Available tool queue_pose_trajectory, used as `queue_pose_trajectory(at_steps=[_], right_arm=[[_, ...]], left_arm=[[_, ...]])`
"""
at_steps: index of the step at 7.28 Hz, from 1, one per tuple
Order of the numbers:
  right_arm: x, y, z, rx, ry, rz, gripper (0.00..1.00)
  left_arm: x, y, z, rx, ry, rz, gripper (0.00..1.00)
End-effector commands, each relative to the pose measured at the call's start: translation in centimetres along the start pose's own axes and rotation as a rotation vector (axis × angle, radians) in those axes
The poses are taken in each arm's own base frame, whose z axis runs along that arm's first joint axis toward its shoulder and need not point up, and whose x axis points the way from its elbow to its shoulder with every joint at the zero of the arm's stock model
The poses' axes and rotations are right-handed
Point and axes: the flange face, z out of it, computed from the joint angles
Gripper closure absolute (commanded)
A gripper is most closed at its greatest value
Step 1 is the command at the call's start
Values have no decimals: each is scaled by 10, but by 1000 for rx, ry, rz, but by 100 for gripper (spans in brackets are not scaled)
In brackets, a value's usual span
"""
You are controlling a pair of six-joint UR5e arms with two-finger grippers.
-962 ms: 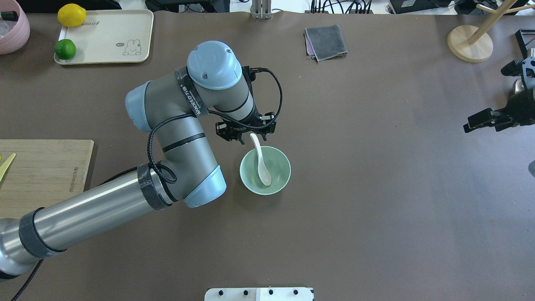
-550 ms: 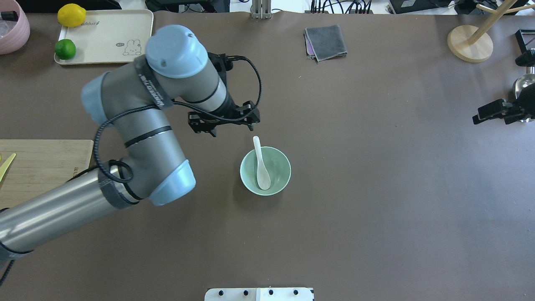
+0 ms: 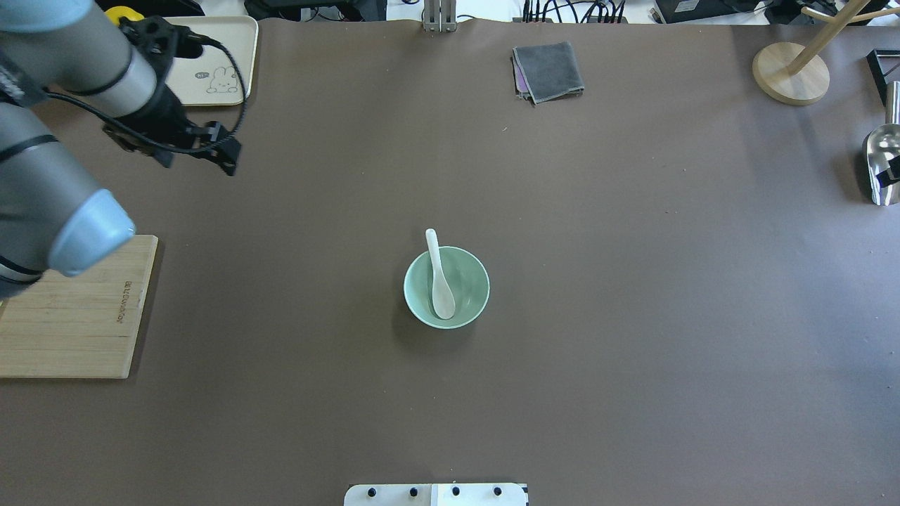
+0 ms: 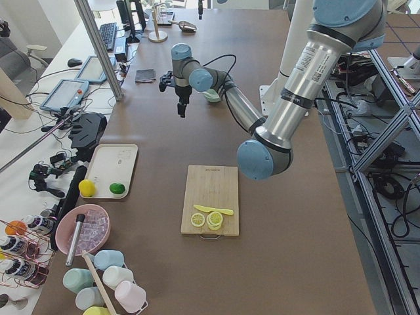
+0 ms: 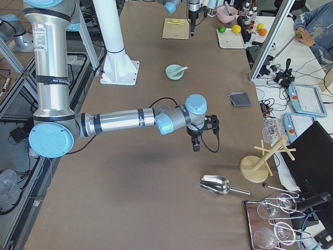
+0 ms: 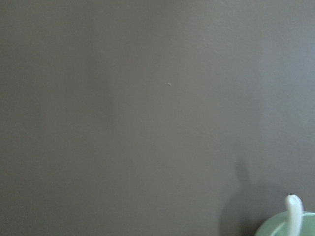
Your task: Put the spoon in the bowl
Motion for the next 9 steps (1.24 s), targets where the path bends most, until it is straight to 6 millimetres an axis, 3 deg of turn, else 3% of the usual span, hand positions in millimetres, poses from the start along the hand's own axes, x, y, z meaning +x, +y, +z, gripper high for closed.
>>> queue_pose_trajectory(at_steps=[1,3,4,5,7,9], right_arm=[[38,3,-21,-20,19,-27,0],[49,9,-28,-33,-4,-18,0],[51,9,-29,-39,-3,-14,0],[51,9,-30,-37,-3,-14,0],[49,6,-31,-35,-3,-18,0],[49,6,-30,-36,-3,-17,0]], left_arm=[[-172,31,-28,-28,-47,160,2],[-312,91,-49,-42,-64,253,2],[-345,118,-51,-52,-36,238,2],[-364,146,-38,-75,-29,208,2],[-373,153,-42,-68,-14,168,2],[-384,159,-29,-99,-11,140,2]])
